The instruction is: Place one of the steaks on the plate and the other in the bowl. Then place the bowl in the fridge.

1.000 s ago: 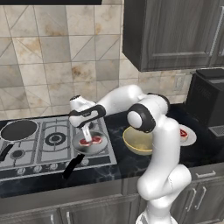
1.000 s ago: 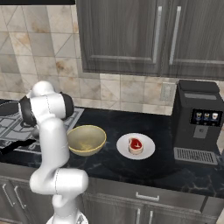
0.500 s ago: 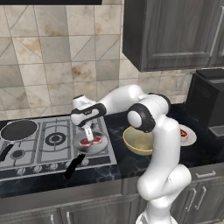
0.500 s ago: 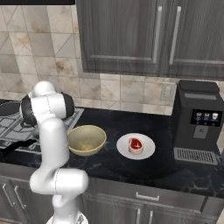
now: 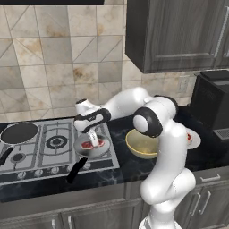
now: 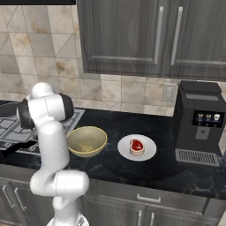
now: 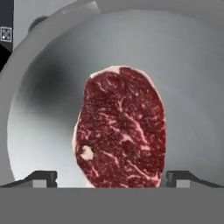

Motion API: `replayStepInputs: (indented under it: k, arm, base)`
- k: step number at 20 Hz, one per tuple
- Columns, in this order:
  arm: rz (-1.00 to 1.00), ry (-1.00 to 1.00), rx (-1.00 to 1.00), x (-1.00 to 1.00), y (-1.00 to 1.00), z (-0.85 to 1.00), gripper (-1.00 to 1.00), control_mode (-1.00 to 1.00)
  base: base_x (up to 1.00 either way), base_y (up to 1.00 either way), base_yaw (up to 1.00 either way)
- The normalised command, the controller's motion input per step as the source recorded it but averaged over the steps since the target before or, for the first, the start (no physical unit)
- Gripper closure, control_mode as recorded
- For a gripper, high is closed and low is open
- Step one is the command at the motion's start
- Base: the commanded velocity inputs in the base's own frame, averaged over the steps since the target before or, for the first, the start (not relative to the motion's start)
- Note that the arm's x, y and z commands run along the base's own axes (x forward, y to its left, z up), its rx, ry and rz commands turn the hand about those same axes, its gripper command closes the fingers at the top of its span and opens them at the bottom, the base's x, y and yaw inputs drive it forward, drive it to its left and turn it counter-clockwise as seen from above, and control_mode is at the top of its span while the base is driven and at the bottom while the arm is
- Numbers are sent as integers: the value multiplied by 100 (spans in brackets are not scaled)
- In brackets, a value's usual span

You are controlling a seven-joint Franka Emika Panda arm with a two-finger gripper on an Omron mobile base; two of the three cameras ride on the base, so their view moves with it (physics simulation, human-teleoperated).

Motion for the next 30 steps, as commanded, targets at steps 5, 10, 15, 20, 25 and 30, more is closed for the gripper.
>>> replayStepInputs:
  k: [5,10,15,20,25,30]
  arm:
    - [16,-6,1,0,2,-43,100,-100]
    - [6,0,2,0,1,-25,100,-100]
    - [0,-2,0,-2,0,1,100,-100]
    - [-15,0,0,-45,-11,84,100,-100]
    - [-23,0,0,-77,-42,91,100,-100]
    - [-21,-10,2,-99,-66,30,100,-100]
  base:
    - [0,0,0]
    - [0,0,0]
    - [0,0,0]
    - [0,0,0]
    - [0,0,0]
    - [0,0,0]
